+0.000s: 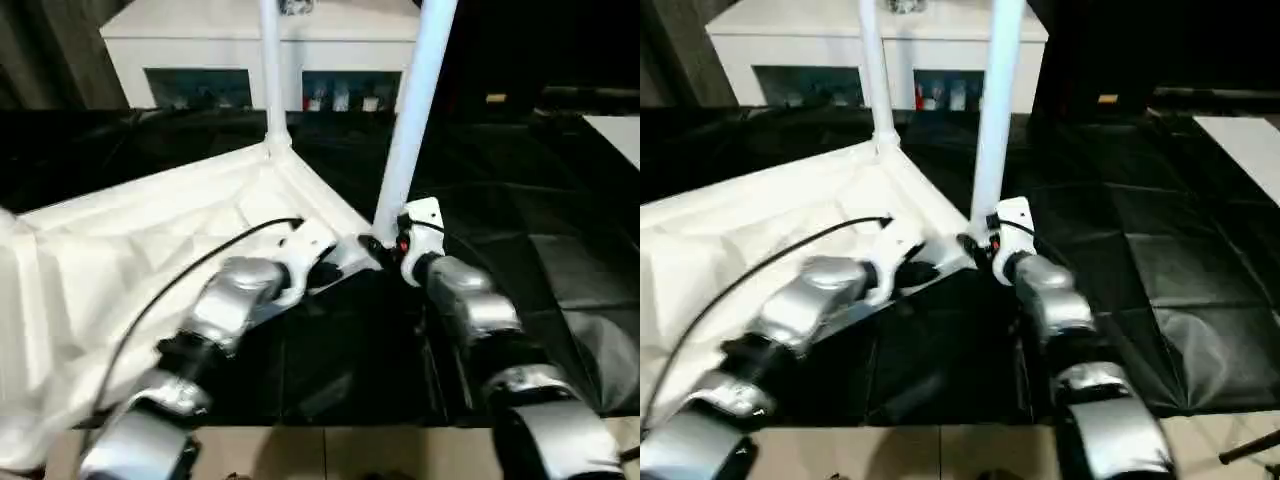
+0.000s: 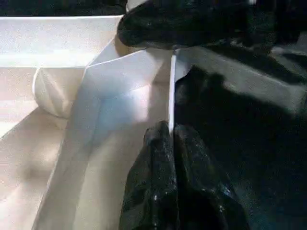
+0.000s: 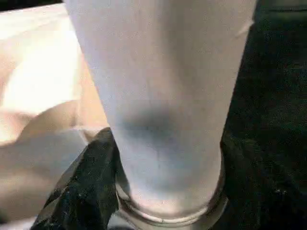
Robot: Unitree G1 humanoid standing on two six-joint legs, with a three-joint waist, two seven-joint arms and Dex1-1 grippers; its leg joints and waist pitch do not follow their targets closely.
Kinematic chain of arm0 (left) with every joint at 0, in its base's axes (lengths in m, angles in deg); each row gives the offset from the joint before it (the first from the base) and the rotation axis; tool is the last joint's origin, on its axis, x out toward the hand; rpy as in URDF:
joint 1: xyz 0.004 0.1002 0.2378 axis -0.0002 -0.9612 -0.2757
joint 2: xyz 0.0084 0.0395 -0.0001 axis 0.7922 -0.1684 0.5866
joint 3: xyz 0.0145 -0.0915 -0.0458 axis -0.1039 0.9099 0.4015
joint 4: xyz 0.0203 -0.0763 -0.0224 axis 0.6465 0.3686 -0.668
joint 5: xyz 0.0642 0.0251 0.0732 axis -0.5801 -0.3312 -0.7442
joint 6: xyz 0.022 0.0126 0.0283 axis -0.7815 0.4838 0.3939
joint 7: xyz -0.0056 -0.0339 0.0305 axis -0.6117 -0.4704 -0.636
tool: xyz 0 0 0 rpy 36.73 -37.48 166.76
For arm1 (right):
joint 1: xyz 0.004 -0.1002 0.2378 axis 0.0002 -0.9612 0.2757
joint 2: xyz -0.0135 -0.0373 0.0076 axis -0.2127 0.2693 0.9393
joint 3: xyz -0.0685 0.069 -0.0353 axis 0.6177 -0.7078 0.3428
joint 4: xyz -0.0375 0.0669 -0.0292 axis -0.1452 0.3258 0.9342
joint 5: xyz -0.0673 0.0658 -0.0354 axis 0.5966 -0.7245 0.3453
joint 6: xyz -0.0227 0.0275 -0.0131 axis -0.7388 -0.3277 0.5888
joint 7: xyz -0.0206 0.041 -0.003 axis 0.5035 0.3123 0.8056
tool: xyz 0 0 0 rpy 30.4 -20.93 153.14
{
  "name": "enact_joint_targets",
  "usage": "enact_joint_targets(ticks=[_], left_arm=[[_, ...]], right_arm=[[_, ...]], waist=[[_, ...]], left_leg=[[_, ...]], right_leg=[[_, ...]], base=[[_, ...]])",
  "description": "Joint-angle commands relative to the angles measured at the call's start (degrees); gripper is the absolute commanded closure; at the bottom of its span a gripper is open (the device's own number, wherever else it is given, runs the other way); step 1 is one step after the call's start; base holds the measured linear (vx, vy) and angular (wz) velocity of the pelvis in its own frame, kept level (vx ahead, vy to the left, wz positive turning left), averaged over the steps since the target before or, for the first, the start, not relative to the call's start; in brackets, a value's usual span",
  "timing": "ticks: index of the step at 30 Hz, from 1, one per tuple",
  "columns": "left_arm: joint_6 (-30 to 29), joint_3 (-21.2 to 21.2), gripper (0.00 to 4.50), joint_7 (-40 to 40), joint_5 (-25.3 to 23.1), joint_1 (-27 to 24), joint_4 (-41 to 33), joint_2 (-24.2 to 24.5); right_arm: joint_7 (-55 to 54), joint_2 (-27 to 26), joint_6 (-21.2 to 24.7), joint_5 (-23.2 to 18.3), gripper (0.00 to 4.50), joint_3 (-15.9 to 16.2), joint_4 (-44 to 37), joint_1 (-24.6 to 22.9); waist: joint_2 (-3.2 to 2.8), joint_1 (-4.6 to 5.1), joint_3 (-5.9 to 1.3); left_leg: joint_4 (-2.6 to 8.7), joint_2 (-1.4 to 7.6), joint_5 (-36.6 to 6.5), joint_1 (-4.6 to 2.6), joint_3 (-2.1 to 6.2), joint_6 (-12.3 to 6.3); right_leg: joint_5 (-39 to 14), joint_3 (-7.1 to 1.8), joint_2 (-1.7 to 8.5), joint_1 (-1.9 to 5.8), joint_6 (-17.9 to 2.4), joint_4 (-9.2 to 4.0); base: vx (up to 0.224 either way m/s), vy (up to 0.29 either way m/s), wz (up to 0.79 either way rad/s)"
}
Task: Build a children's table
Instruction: Rotate leg to tighten
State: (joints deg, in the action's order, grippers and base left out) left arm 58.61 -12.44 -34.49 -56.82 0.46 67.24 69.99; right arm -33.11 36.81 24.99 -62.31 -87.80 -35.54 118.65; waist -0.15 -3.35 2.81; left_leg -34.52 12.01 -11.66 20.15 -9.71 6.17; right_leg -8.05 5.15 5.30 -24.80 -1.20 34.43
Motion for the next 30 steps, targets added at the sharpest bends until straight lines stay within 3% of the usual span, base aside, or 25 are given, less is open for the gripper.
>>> enact_joint_targets(ticks=[1,3,4,5,8,9,11,13,19,20,21,23,25,26,27,28,30], left_arm=[[0.8,-0.2,4.5,-7.8,-2.8,1.5,4.4,-2.0],[1.2,0.2,4.5,-8.3,-2.9,1.9,5.4,-2.4],[1.1,0.3,4.5,-8.2,-2.8,1.9,5.3,-2.4],[0.9,0.8,4.5,-7.9,-2.5,1.8,5.0,-2.1],[-0.1,1.3,4.5,-5.7,-1.6,1.4,3.1,-0.8],[0.3,1.1,4.5,-5.0,-1.7,1.2,2.9,-0.2],[3.2,-0.4,4.5,-2.2,-2.8,0.2,2.6,2.6],[4.2,-0.5,4.5,-1.4,-3.1,0.1,3.1,3.1],[7.1,-1.8,4.5,8.9,-2.0,-2.6,-0.3,8.8],[9.2,-2.9,4.5,15.4,-0.4,-4.1,-3.3,11.3],[9.2,-3.8,4.5,21.2,1.7,-5.5,-6.7,13.4],[8.6,-4.7,4.5,26.8,4.1,-6.9,-10.3,15.0],[8.2,-5.5,4.5,29.0,4.5,-7.3,-12.1,16.1],[7.9,-5.6,4.5,29.4,4.6,-7.4,-12.7,16.1],[7.7,-5.6,4.5,29.7,4.7,-7.4,-13.1,16.1],[7.5,-5.5,4.5,29.9,5.0,-7.3,-13.3,16.0],[7.4,-5.5,4.5,30.2,5.2,-7.3,-13.7,15.9]], right_arm=[[-1.8,-6.6,-1.8,-0.6,1.84,1.8,1.4,1.5],[0.7,-7.2,-2.7,0.3,1.84,2.9,1.3,2.1],[0.8,-7.1,-2.8,0.5,1.84,3.0,1.0,2.0],[0.7,-6.3,-3.3,1.5,1.28,3.6,-0.3,1.7],[2.4,-4.8,-3.5,1.3,1.12,3.3,-3.4,0.8],[4.0,-4.5,-3.3,0.6,0.92,3.1,-4.6,0.5],[12.1,-2.4,-0.7,-2.1,0.72,3.8,-9.3,-1.3],[14.6,-1.5,-0.4,-2.1,0.72,4.5,-10.4,-1.8],[34.7,10.1,1.5,-2.3,0.72,9.4,-18.5,-7.5],[40.5,14.2,2.2,-2.2,0.72,10.3,-19.7,-8.9],[43.4,16.8,2.3,-1.7,0.72,10.7,-19.8,-9.5],[45.3,18.5,2.0,-1.1,0.72,11.1,-19.4,-9.6],[45.9,19.6,1.5,-0.7,0.72,10.8,-19.0,-9.5],[45.8,19.9,1.4,-0.9,0.72,10.5,-18.9,-9.4],[45.8,20.1,1.3,-1.0,0.72,10.3,-18.8,-9.3],[45.8,20.3,1.3,-1.1,0.72,10.2,-18.9,-9.2],[46.0,20.5,1.4,-1.4,0.72,10.3,-19.1,-9.2]], waist=[[-0.17,0.06,-4.27],[0.14,0.1,-4.22],[-0.02,-0.05,-4.21],[0.02,-0.04,-4.23],[0.08,-0.05,-4.17],[0.27,0.25,-4.23],[0.21,0.81,-4.3],[0.13,1.11,-4.21],[0.0,0.58,-4.23],[0.31,0.64,-4.14],[0.1,0.3,-4.11],[0.18,0.12,-3.96],[0.19,0.03,-3.76],[0.39,-0.2,-3.73],[0.21,-0.36,-3.62],[0.34,-0.24,-3.67],[0.35,-0.25,-3.7]], left_leg=[[4.01,0.06,-10.3,0.02,-0.49,-2.12],[4.06,0.05,-11.1,0.13,-0.5,-2.52],[4.11,0.09,-11.3,0.22,-0.42,-2.83],[4.12,0.15,-11.1,0.29,-0.4,-3.05],[4.11,0.09,-10.9,0.57,-0.37,-3.75],[4.18,0.05,-10.0,0.98,-0.22,-4.01],[4.08,0.08,-9.6,1.01,-0.15,-4.59],[4.0,0.09,-9.8,0.87,-0.26,-5.59],[3.89,0.58,-9.5,0.61,-0.28,-6.63],[3.91,0.57,-9.8,0.66,-0.3,-6.69],[3.99,0.75,-10.2,0.51,-0.28,-6.48],[4.13,0.87,-11.1,0.39,-0.37,-5.45],[4.16,0.74,-12.2,0.23,-0.55,-4.8],[4.15,0.82,-12.7,-0.08,-0.61,-4.66],[4.05,0.81,-13.7,-0.52,-0.77,-4.32],[4.25,0.74,-12.8,0.06,-0.49,-4.11],[4.26,0.72,-12.5,0.16,-0.42,-3.9]], right_leg=[[-16.0,-2.13,2.25,3.82,-10.9,-4.26],[-16.2,-2.12,2.16,3.88,-10.6,-4.33],[-16.0,-2.11,2.24,4.03,-10.5,-4.22],[-15.5,-2.11,2.28,4.06,-10.5,-4.12],[-15.5,-2.07,2.28,4.23,-10.3,-4.03],[-14.9,-2.03,2.35,4.63,-9.9,-3.92],[-14.2,-2.04,2.39,4.61,-10.1,-3.83],[-14.3,-2.03,2.22,4.51,-10.5,-4.08],[-11.5,-2.11,2.41,4.5,-13.1,-3.76],[-12.2,-2.1,2.39,4.48,-13.3,-3.87],[-13.1,-2.21,2.54,4.47,-13.4,-3.87],[-14.7,-2.29,2.55,4.22,-13.6,-3.82],[-17.0,-2.36,2.37,3.96,-12.9,-4.07],[-17.8,-2.37,2.41,3.76,-12.6,-4.26],[-18.7,-2.47,2.38,3.44,-12.4,-4.45],[-18.2,-2.37,2.34,3.96,-12.1,-4.13],[-18.5,-2.32,2.38,4.03,-11.6,-4.14]], base=[[0.0,0.0,0.0],[0.0,0.0,0.0],[0.0,0.0,0.0],[0.0,0.0,0.0],[0.0,0.0,0.0],[0.0,0.0,0.0],[0.0,0.0,0.0],[0.0,0.0,0.0],[0.0,0.0,0.0],[0.0,0.0,0.0],[0.0,0.0,0.0],[0.0,0.0,0.0],[0.0,0.0,0.0],[0.0,0.0,0.0],[0.0,0.0,0.0],[0.0,0.0,0.0],[0.0,0.0,0.0]])
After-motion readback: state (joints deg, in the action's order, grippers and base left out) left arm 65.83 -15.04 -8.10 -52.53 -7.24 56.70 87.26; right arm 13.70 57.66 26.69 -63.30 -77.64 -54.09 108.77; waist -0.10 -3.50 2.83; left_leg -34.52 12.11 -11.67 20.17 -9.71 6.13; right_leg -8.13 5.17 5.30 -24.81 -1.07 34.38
